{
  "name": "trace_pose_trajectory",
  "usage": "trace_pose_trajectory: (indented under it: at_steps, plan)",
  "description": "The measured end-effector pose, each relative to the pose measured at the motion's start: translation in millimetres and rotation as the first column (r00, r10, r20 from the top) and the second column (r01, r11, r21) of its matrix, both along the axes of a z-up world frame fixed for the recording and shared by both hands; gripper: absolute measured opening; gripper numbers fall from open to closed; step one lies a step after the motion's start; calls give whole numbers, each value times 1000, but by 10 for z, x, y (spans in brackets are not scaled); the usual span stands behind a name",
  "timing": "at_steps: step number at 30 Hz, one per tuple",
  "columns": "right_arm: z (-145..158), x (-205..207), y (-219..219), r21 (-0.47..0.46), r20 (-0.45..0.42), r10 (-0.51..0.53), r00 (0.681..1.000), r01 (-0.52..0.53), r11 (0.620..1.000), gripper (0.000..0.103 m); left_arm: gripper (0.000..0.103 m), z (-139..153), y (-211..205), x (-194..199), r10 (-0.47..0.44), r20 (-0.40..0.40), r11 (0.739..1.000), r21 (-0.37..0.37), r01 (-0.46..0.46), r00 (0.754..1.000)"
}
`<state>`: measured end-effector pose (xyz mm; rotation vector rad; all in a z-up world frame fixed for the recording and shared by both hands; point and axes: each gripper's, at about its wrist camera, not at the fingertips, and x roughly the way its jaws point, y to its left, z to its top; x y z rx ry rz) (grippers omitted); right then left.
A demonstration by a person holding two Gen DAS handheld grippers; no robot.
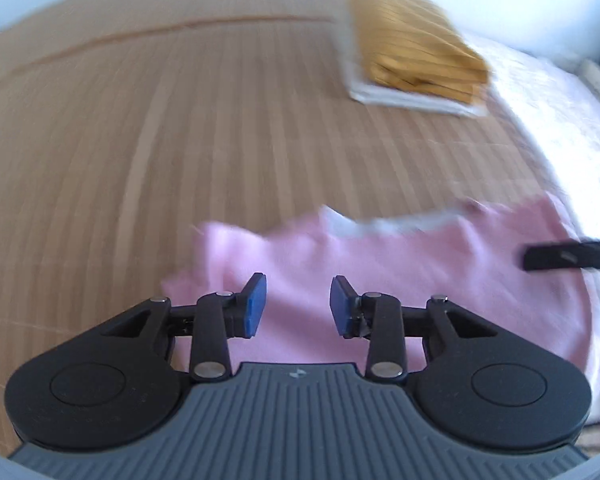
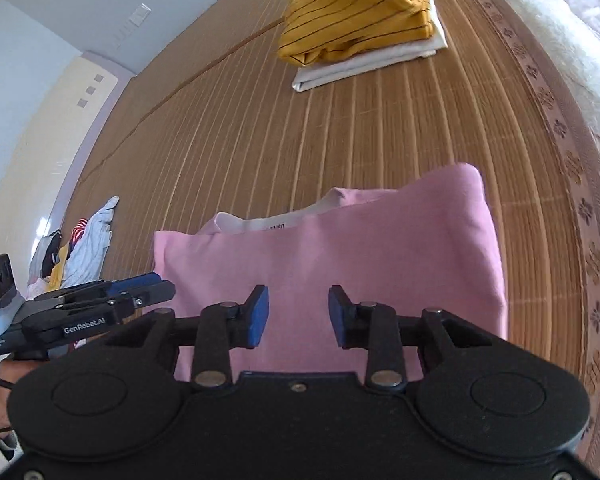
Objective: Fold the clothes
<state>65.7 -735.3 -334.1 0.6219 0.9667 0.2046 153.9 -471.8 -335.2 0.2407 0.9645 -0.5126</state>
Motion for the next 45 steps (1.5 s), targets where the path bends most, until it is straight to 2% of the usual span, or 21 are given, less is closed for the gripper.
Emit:
trace_pose_trajectory:
  at_steps: [2, 4, 7, 12, 14, 15, 16, 19, 21, 22, 23, 24, 26, 29, 31, 34, 36, 38, 42, 45]
  plan:
    - [94, 36, 43, -57, 31, -1, 1000, 3, 998, 53, 45, 40, 106, 133, 45, 6, 999, -5, -45, 999]
    - [176, 14, 37, -134, 58, 4, 998, 3, 991, 61, 48, 18, 174, 236, 49, -9, 999, 6, -49, 999]
    - [246, -61, -27, -244, 80, 0, 997, 20, 970, 62, 48, -51, 176, 285, 31, -15, 999, 10, -31, 999]
    - [120, -124, -219, -314, 47, -118, 992, 127, 941, 62, 47, -166, 180, 366, 1, -26, 1000, 17, 0, 1000]
    - [83, -149, -282, -321, 39, -168, 985, 172, 931, 62, 37, -212, 182, 398, -11, -30, 1000, 20, 12, 999]
    - [76, -171, -309, -322, 38, -190, 981, 192, 927, 62, 18, -235, 182, 414, -17, -33, 1000, 21, 18, 999]
    - [61, -185, -329, -322, 38, -208, 977, 209, 923, 62, 13, -258, 183, 430, -23, -35, 999, 22, 24, 999]
    - [2, -154, -362, -310, 42, -218, 975, 220, 925, 61, 9, -164, 185, 382, -41, -4, 998, 41, 42, 999]
    - [-49, -88, -362, -294, 32, -206, 978, 206, 933, 56, 8, -87, 186, 341, -54, 20, 997, 55, 53, 998]
    - [-77, -45, -359, -285, 20, -195, 981, 192, 939, 37, 7, -49, 187, 321, -61, 32, 996, 62, 58, 998]
    - [-90, -16, -352, -282, 10, -185, 983, 180, 942, 8, 7, -10, 188, 300, -67, 44, 996, 70, 64, 997]
    - [-64, -16, -343, -284, 12, -181, 983, 177, 942, 5, 7, 28, 188, 280, -74, 56, 995, 77, 69, 996]
    - [52, -51, -312, -287, 43, -179, 983, 183, 940, 5, 7, 105, 189, 239, -87, 79, 993, 92, 80, 993]
    - [236, -77, -247, -316, 82, -157, 984, 175, 933, 5, 7, 62, 198, 310, -101, 64, 990, 107, 93, 993]
    - [176, 8, -238, -337, 72, -137, 988, 153, 929, 5, 7, -45, 210, 396, -83, 33, 993, 92, 80, 996]
    - [-58, 162, -279, -337, 15, -124, 992, 121, 934, 5, 7, -207, 216, 455, -74, -7, 990, 118, 74, 997]
    - [-100, 165, -293, -351, 6, -125, 992, 119, 929, 7, 8, -232, 232, 450, -58, -25, 990, 127, 61, 998]
    - [-117, 149, -303, -369, 5, -127, 992, 120, 922, 18, 10, -201, 223, 422, -54, -15, 988, 141, 55, 998]
    - [95, 6, -242, -420, 55, -112, 992, 124, 899, 25, 11, -116, 177, 372, -50, -5, 986, 158, 50, 999]
    - [238, -58, -113, -406, 83, -68, 994, 96, 909, 33, 12, -56, 148, 333, -42, -3, 983, 177, 42, 999]
